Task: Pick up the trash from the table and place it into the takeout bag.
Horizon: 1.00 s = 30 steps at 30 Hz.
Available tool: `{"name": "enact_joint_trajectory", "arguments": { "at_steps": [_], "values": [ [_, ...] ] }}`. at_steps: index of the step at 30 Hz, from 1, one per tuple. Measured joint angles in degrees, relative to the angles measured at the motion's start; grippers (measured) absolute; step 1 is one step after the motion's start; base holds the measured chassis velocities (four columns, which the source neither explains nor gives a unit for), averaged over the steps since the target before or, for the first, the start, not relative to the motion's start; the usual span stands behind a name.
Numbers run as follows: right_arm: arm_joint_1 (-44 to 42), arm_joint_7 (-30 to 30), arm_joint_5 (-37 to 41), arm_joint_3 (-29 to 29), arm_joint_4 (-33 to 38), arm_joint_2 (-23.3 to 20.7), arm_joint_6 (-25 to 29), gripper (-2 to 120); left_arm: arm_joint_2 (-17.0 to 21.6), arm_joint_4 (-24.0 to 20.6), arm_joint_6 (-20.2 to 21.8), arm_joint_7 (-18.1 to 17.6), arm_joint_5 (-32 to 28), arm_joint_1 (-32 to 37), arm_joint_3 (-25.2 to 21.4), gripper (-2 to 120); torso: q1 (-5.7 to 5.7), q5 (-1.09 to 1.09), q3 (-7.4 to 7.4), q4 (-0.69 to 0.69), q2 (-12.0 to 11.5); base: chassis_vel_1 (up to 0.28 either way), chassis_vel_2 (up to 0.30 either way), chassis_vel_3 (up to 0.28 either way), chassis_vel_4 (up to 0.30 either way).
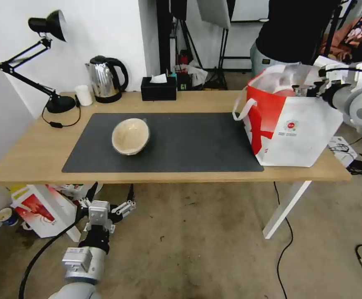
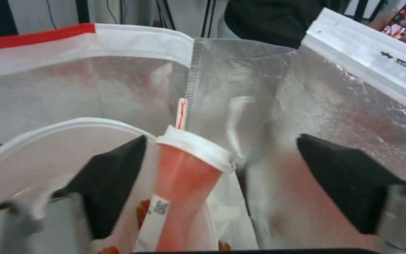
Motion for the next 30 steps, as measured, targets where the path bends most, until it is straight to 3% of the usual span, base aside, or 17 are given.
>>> {"name": "enact_joint_trajectory", "arguments": {
  "at_steps": [4, 19, 26, 30],
  "values": [
    [0.14, 0.46, -0.07, 0.04, 0.18, -0.51, -0.43, 99, 0.0, 0.0, 0.0, 0.0, 0.0, 0.0, 0.0, 100, 0.0, 0.0, 0.0, 0.0, 0.0, 0.0, 0.0, 0.0, 0.0],
    [0.23, 1.44, 1.63, 1.96, 2.33, -2.54, 1.83, 100, 0.0, 0.0, 0.0, 0.0, 0.0, 0.0, 0.0, 100, 0.0, 0.0, 0.0, -0.01, 0.0, 0.0, 0.0, 0.0, 0.0],
    [0.11, 3.78, 5.89, 4.62, 7.12, -0.43, 18.42, 100, 0.0, 0.0, 0.0, 0.0, 0.0, 0.0, 0.0, 100, 0.0, -0.01, 0.0, 0.02, 0.0, 0.0, 0.0, 0.0, 0.0],
    [0.02, 4.6, 4.27, 5.2, 9.93, 0.22, 23.41, 100, 0.0, 0.0, 0.0, 0.0, 0.0, 0.0, 0.0, 100, 0.0, -0.01, 0.0, 0.01, 0.0, 0.0, 0.0, 0.0, 0.0]
  ]
}}
